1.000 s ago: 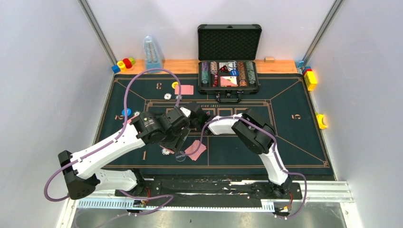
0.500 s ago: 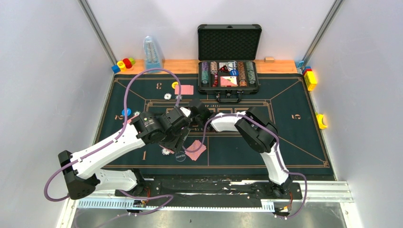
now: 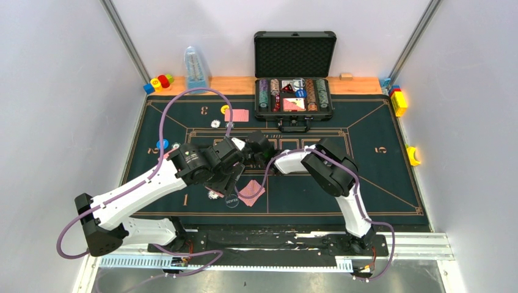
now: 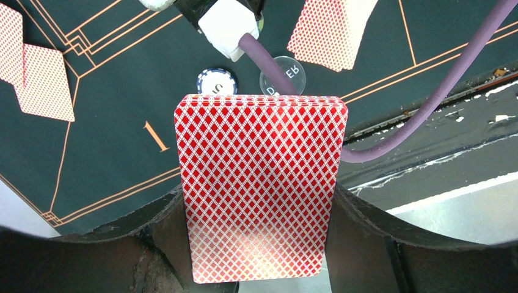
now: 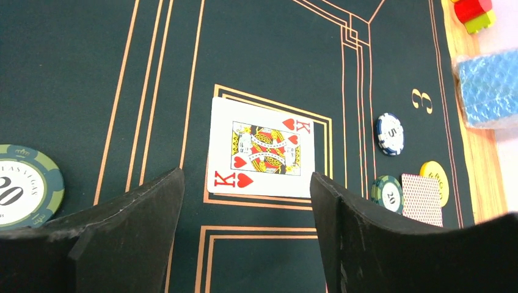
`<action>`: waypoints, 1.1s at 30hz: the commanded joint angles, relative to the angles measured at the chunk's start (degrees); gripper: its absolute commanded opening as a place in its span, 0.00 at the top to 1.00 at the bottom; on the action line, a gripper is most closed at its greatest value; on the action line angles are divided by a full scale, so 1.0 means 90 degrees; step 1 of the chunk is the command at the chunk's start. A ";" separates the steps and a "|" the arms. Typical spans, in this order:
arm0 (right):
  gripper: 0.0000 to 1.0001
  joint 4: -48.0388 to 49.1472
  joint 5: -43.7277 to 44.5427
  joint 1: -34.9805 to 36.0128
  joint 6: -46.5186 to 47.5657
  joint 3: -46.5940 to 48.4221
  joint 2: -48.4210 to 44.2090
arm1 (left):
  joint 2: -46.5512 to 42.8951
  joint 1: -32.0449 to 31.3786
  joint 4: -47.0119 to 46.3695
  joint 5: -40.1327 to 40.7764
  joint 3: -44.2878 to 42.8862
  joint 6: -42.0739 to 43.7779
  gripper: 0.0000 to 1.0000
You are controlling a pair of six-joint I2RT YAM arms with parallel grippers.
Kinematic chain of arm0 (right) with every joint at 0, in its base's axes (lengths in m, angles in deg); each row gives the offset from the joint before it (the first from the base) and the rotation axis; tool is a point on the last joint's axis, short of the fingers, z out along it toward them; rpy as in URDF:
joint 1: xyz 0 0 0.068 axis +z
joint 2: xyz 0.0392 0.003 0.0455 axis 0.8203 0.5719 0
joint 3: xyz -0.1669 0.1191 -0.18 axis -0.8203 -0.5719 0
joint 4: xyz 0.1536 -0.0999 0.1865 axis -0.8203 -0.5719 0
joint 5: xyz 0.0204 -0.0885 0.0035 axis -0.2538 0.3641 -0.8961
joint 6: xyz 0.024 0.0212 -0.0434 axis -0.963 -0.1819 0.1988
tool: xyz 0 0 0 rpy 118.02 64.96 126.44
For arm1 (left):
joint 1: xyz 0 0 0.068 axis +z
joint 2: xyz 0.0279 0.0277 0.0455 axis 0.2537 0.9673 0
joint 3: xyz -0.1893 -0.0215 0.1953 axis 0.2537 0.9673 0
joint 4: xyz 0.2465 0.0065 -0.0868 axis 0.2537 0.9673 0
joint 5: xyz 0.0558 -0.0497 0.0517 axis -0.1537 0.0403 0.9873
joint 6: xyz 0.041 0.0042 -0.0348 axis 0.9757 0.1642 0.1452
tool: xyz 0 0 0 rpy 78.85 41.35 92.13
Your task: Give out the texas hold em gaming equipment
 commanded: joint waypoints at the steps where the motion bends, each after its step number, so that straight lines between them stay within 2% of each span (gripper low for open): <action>1: 0.23 0.0666 0.0329 -0.0066 -0.0684 -0.0379 -0.0153 | -0.0072 0.0018 -0.0052 0.0120 -0.0298 0.0070 1.00; 8: 0.22 0.1676 0.0086 -0.0666 -0.1611 -0.1084 -0.0857 | -0.0065 0.0018 -0.0077 0.0110 -0.0303 0.0219 1.00; 12: 0.21 0.1880 0.0058 -0.1073 -0.2046 -0.1460 -0.1381 | -0.0111 0.0019 -0.0228 0.0066 -0.0291 0.0388 1.00; 15: 0.20 0.1980 0.0457 -0.1464 -0.2770 -0.1669 -0.1715 | -0.0157 0.0017 -0.0388 0.0000 -0.0199 0.0513 1.00; 17: 0.17 0.2338 0.0783 -0.1804 -0.3528 -0.1876 -0.1985 | -0.0202 0.0017 -0.0535 -0.0048 -0.0119 0.0684 1.00; 19: 0.03 0.2575 0.1092 -0.2145 -0.4451 -0.2022 -0.2459 | -0.0263 0.0018 -0.0711 -0.0134 -0.0039 0.0820 1.00; 21: 0.00 0.2550 0.1453 -0.2460 -0.5705 -0.2181 -0.3024 | -0.0337 0.0022 -0.0918 -0.0320 0.0066 0.0979 1.00; 24: 0.00 0.2444 0.1449 -0.2868 -0.7614 -0.2751 -0.3989 | -0.0507 0.0019 -0.1232 -0.0565 0.0199 0.1151 1.00; 26: 0.00 0.1998 0.1418 -0.3019 -0.8546 -0.3036 -0.4516 | -0.0612 0.0017 -0.1380 -0.0676 0.0298 0.1269 1.00; 28: 0.00 0.0564 0.1266 -0.3212 -0.9605 -0.2837 -0.4864 | -0.0686 0.0019 -0.1446 -0.0798 0.0375 0.1364 1.00; 30: 0.00 -0.0475 0.0152 -0.3450 -1.0013 -0.2574 -0.5020 | -0.0717 0.0019 -0.1498 -0.0884 0.0470 0.1431 1.00; 33: 0.00 -0.0807 -0.0837 -0.3512 -1.0336 -0.2752 -0.5278 | -0.0712 0.0017 -0.1607 -0.1025 0.0573 0.1508 1.00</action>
